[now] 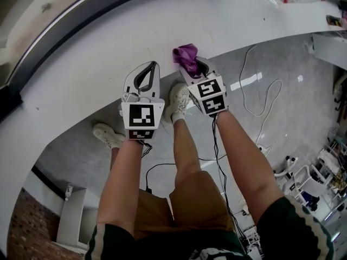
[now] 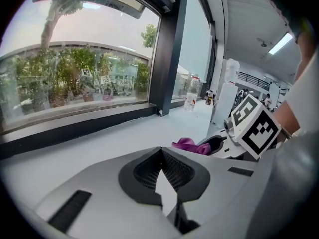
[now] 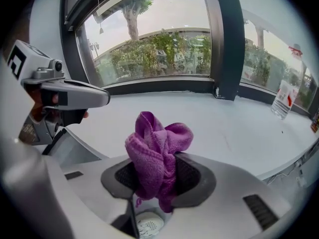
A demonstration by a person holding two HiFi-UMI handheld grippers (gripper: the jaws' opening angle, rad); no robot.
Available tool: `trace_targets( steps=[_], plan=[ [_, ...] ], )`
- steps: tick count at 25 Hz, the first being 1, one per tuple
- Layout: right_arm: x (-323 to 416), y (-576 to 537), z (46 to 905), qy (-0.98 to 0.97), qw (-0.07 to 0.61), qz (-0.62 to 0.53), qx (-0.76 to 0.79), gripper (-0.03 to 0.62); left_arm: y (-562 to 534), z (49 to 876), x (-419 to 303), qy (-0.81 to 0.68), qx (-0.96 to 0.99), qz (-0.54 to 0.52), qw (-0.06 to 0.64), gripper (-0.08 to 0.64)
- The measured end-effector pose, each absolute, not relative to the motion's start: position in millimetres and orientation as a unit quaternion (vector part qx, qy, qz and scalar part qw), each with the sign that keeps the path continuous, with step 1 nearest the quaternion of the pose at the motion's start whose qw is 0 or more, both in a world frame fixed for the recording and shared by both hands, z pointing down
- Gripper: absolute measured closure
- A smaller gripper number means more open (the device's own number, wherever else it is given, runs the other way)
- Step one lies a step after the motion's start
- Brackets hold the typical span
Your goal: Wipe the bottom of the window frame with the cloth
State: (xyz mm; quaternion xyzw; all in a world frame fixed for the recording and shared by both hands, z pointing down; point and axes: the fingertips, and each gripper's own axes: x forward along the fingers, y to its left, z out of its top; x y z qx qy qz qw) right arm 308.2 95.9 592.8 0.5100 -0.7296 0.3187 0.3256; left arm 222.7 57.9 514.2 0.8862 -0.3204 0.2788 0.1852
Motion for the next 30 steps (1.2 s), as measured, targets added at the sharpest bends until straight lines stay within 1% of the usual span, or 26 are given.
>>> trace_targets(
  steps=[30],
  plan=[
    [230.0, 97.9, 590.7, -0.736, 0.319, 0.320, 0.504, 0.431, 76.4, 516.0, 146.7, -0.334, 0.875, 0.291, 0.198, 0.555]
  ],
)
